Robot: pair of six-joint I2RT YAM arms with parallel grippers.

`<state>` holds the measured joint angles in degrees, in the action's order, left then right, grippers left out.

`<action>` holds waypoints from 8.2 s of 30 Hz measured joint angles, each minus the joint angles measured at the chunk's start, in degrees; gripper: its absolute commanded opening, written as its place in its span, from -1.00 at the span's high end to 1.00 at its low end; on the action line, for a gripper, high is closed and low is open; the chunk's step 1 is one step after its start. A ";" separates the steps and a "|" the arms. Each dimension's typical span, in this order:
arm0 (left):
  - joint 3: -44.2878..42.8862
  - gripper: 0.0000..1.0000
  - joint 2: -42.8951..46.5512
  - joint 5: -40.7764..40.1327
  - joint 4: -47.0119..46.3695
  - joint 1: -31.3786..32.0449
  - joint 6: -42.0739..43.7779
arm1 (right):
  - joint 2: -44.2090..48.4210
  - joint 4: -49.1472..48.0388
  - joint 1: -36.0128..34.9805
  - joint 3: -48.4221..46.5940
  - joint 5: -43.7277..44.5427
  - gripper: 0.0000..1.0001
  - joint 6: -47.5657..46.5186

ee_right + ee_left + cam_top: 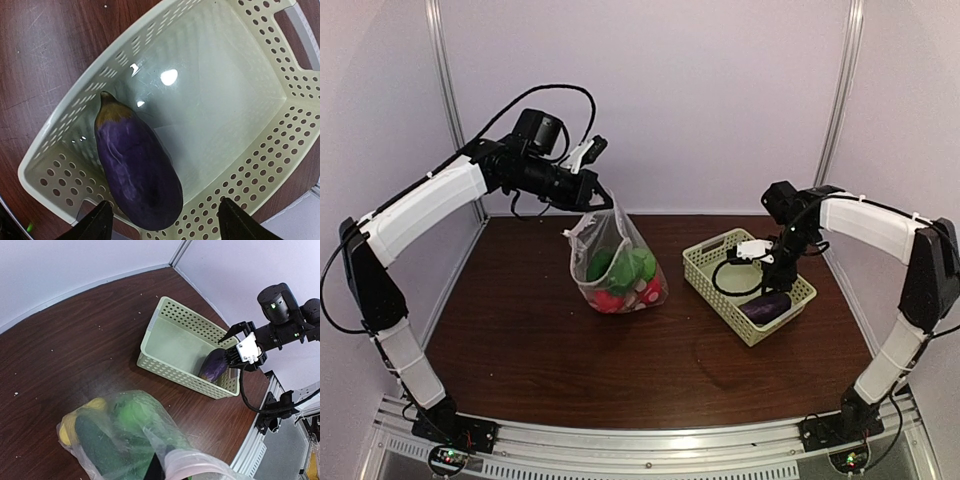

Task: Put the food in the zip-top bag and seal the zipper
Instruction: Pick up the fake vegetable from the bin, then place the fake vegetable in the zipper food storage bag, then adjust the zipper food storage bag at the center of the board, then pass from the left arm to the right

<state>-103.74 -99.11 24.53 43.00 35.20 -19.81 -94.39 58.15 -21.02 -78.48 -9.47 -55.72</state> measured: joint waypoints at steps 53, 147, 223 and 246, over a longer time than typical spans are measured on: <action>2.14 1.00 -1.14 1.09 -1.40 0.00 1.55 | -2.75 10.51 -2.56 -22.82 -11.28 0.03 5.09; 2.82 1.00 -1.68 5.25 -3.32 -0.28 2.47 | -18.51 -2.40 -44.15 -37.86 -0.63 -0.42 5.81; -2.23 1.00 -1.62 7.98 -3.34 -7.48 2.93 | -16.94 -11.02 -35.19 -42.29 6.91 1.00 10.95; 2.12 1.00 -4.74 16.35 -4.37 -4.68 2.95 | -3.30 -12.41 -30.75 -27.43 -7.78 -0.48 17.18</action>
<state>-101.62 -103.85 40.88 38.63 30.52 -16.86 -97.69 45.74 -51.77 -105.91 -17.26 -38.54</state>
